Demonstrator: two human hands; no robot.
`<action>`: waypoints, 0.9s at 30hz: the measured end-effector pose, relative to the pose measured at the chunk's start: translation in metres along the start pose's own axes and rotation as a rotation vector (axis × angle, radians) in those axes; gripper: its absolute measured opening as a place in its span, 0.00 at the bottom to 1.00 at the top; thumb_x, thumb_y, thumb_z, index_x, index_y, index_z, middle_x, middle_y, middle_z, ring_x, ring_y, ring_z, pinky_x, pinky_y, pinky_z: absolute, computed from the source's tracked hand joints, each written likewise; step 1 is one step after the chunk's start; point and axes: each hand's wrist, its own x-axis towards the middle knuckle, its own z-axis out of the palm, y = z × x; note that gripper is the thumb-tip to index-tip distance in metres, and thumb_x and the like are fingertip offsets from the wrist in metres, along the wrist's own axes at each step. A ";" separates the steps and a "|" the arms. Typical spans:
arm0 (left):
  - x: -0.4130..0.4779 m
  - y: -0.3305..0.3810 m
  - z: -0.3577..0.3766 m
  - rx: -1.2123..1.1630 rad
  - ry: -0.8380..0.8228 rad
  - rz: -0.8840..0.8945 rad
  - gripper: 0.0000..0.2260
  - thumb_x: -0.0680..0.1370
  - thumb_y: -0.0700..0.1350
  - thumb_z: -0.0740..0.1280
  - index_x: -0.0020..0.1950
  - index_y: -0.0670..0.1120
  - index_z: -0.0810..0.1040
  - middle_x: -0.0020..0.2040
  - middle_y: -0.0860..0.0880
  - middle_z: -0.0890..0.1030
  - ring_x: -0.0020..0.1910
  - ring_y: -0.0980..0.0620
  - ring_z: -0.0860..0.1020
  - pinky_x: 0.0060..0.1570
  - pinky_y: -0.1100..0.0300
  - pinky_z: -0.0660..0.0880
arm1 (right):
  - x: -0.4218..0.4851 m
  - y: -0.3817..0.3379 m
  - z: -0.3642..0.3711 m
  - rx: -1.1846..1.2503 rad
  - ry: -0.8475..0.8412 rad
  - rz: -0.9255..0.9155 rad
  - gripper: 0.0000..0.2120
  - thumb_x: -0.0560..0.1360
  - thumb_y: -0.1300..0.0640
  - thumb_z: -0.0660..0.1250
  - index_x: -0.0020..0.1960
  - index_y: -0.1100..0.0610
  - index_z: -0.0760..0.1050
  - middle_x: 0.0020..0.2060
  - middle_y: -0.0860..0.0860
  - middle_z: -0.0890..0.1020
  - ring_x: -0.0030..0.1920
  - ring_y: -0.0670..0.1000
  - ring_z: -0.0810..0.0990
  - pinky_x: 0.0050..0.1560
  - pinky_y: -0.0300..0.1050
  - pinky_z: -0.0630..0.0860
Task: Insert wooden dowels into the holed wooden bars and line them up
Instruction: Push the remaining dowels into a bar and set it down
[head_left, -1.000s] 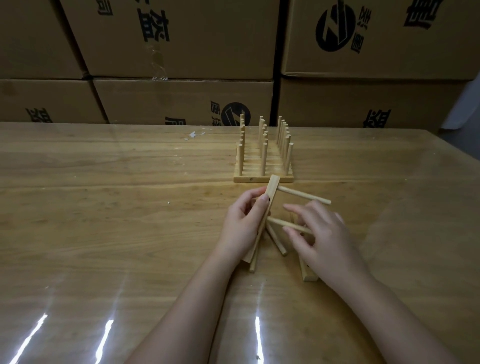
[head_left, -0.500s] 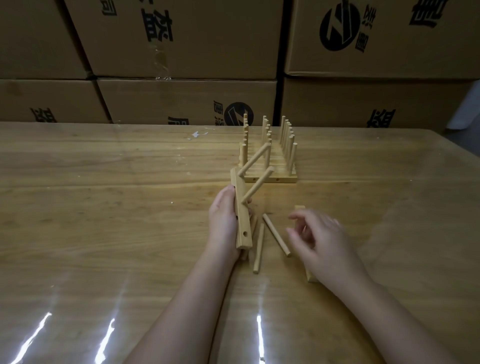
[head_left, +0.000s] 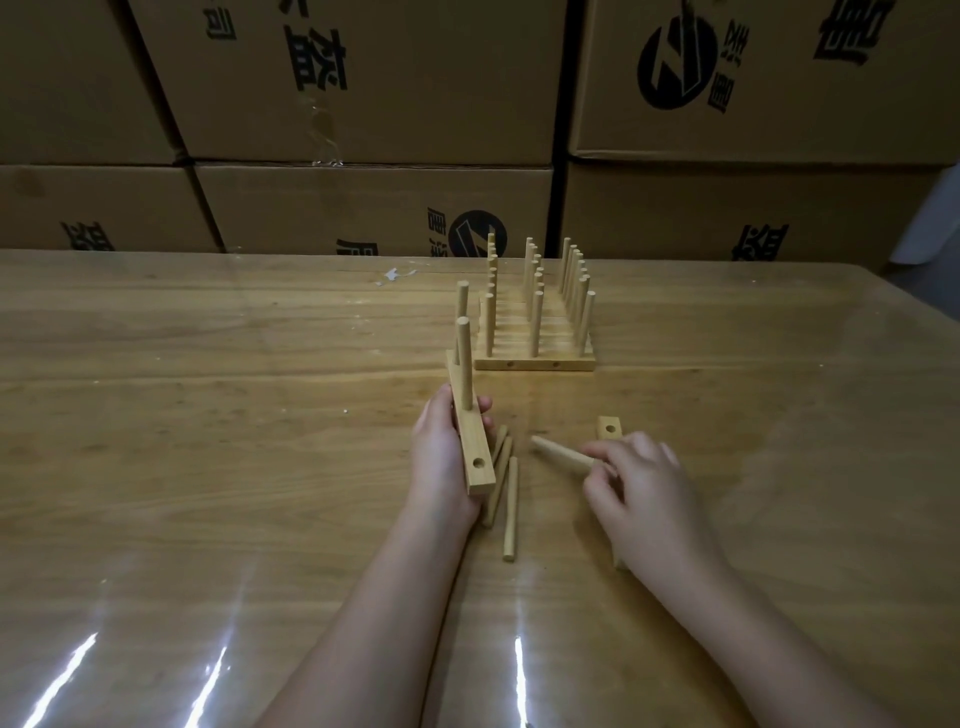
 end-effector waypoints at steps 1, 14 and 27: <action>0.000 0.000 0.000 0.000 0.002 -0.006 0.10 0.82 0.47 0.60 0.49 0.43 0.77 0.30 0.49 0.79 0.24 0.56 0.73 0.24 0.65 0.72 | 0.001 0.000 0.000 0.077 0.039 0.015 0.12 0.78 0.56 0.60 0.60 0.53 0.76 0.47 0.46 0.74 0.53 0.47 0.70 0.50 0.37 0.68; -0.004 0.000 -0.001 0.066 -0.014 0.054 0.09 0.82 0.48 0.59 0.50 0.44 0.75 0.29 0.50 0.77 0.24 0.55 0.72 0.24 0.65 0.71 | 0.000 -0.014 -0.014 0.928 -0.089 0.102 0.09 0.77 0.65 0.61 0.47 0.55 0.79 0.34 0.50 0.82 0.36 0.44 0.80 0.39 0.32 0.75; -0.005 -0.005 -0.002 0.204 -0.032 0.192 0.09 0.81 0.48 0.60 0.49 0.48 0.78 0.28 0.51 0.77 0.23 0.57 0.74 0.24 0.65 0.71 | -0.002 -0.014 -0.012 0.934 -0.144 0.113 0.08 0.71 0.62 0.69 0.44 0.50 0.80 0.35 0.47 0.82 0.39 0.45 0.82 0.40 0.33 0.76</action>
